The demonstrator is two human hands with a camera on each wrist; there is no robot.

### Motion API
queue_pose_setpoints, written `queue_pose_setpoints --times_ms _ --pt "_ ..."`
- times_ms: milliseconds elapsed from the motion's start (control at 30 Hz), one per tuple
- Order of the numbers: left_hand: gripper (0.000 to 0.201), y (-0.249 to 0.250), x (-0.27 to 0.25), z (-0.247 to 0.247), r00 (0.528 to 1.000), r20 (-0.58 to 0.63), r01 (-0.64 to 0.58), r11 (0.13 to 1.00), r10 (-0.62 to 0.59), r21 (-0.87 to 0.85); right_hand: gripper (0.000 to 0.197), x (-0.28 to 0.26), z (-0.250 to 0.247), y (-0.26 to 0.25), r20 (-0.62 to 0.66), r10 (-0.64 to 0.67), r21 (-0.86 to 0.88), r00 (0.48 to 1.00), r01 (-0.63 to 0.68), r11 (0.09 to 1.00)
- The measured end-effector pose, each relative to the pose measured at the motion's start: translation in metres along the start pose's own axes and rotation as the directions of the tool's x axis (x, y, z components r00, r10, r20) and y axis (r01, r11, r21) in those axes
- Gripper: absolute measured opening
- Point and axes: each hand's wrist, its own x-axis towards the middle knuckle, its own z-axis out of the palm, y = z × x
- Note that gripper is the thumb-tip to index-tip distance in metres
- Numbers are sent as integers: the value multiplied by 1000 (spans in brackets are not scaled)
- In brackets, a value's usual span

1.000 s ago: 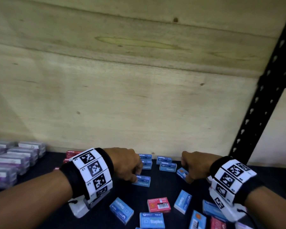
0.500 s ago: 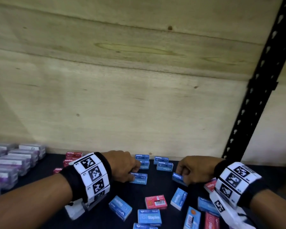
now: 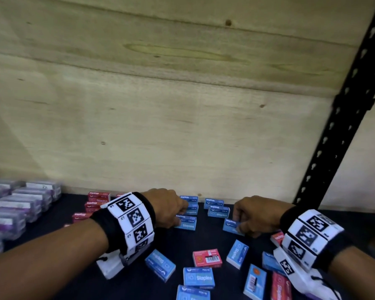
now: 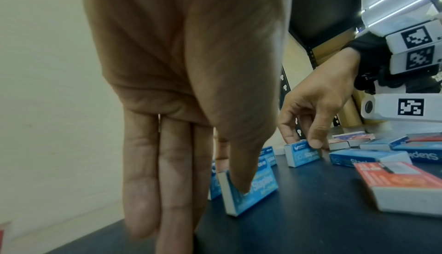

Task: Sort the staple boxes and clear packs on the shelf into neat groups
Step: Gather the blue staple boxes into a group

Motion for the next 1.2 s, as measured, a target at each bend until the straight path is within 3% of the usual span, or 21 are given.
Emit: queue_pose_setpoints --times_ms 400,633,833,1000,1200 --pt "40 10 6 6 998 -62 30 999 -27 42 14 11 3 -14 -12 -25 1 1000 25 1000" --pt "63 10 -2 6 994 -63 89 996 -90 -16 34 0 2 -14 -23 4 4 1000 -4 1000" --pt "57 1 -20 2 995 58 94 977 -84 -189 27 -16 3 -6 -46 -30 -30 998 29 999" --pt "27 -2 -42 2 988 157 46 971 -8 -235 30 -35 6 -9 43 -91 35 995 89 995" --pt "45 -6 -64 5 964 243 -64 982 107 -179 48 -48 5 -22 85 -58 -77 995 65 995"
